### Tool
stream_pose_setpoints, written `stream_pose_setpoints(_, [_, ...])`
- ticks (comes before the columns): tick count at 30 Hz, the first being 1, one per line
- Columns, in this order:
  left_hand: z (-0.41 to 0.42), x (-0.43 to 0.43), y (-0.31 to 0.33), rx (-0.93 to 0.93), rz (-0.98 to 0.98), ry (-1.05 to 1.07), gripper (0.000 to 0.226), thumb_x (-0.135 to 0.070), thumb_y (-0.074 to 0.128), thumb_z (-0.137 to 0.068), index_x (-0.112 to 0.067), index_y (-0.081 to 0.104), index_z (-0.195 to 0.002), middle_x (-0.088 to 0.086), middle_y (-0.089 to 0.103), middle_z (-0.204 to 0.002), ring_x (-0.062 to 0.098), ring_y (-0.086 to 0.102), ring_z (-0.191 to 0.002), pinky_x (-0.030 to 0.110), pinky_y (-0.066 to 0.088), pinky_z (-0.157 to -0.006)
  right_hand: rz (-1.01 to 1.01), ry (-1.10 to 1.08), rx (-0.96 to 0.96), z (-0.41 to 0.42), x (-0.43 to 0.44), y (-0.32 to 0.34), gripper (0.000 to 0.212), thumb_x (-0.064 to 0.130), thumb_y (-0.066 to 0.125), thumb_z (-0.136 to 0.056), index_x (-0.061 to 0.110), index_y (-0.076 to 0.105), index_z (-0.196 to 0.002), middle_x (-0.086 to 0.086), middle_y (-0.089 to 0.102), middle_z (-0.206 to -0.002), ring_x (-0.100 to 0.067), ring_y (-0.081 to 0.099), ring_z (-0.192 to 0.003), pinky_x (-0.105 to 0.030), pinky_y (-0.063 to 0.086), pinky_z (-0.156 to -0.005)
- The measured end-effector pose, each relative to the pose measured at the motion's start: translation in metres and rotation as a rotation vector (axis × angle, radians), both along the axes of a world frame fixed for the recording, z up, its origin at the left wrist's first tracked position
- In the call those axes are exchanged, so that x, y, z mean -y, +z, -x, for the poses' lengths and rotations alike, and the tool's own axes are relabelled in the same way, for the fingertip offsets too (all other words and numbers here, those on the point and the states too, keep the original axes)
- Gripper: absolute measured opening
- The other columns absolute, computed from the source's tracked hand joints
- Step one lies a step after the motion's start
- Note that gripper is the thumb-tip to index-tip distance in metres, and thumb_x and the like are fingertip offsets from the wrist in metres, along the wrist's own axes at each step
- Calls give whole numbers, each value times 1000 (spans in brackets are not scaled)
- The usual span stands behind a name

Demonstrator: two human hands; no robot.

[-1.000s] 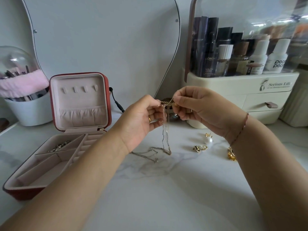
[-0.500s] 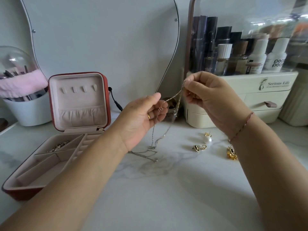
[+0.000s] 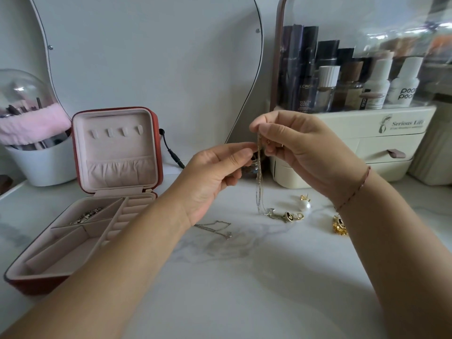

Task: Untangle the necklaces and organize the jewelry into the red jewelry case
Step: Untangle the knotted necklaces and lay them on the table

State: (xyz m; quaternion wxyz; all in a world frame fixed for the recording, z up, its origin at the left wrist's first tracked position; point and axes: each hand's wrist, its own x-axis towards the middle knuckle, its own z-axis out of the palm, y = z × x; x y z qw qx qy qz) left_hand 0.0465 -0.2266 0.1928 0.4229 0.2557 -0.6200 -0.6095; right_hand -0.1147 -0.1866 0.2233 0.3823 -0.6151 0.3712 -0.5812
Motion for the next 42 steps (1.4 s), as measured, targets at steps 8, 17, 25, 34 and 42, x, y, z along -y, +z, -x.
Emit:
stream_pose_setpoints(8, [2, -3, 0, 17, 36, 7, 11, -26, 68, -64, -21, 77, -69, -8, 68, -69, 5, 59, -67, 19, 46, -73, 21, 44, -60, -2, -2, 0, 12, 12, 55, -90, 10, 66, -89, -3, 49, -70, -13, 42, -68, -22, 40, -69])
stream_pose_setpoints(17, [-1, 7, -2, -40, 106, 174, 10, -23, 64, -76, -16, 68, -84, -6, 66, -71, 5, 59, -69, 21, 49, -76, -68, -254, -367, 1, 1, -3, 18, 12, 55, -92, 12, 73, -90, -7, 50, -64, -9, 39, -57, -19, 35, -57])
stream_pose_setpoints(25, [1, 5, 0, -31, 27, 114, 21, -13, 51, -95, -12, 64, -78, -1, 66, -75, 10, 61, -74, 25, 51, -77, -17, -390, -441, 0, 4, -3, 16, 12, 56, -91, 15, 70, -84, 13, 57, -54, -2, 46, -52, -14, 40, -57])
stream_pose_setpoints(34, [-5, 11, 7, -233, -217, 89, 41, -25, 46, -96, -20, 44, -55, 1, 63, -73, 14, 61, -73, 28, 48, -80, -203, -107, 100, 7, 4, -2, 25, 13, 43, -99, 11, 57, -78, -3, 56, -76, -12, 53, -71, -27, 45, -78])
stream_pose_setpoints(42, [-7, 16, 7, -313, -292, 176, 49, -26, 49, -95, -21, 43, -47, 2, 63, -67, 16, 63, -72, 30, 48, -84, -356, 127, 573, 15, 7, 1, 29, 14, 35, -99, 13, 51, -74, -5, 64, -68, -20, 68, -69, -37, 58, -80])
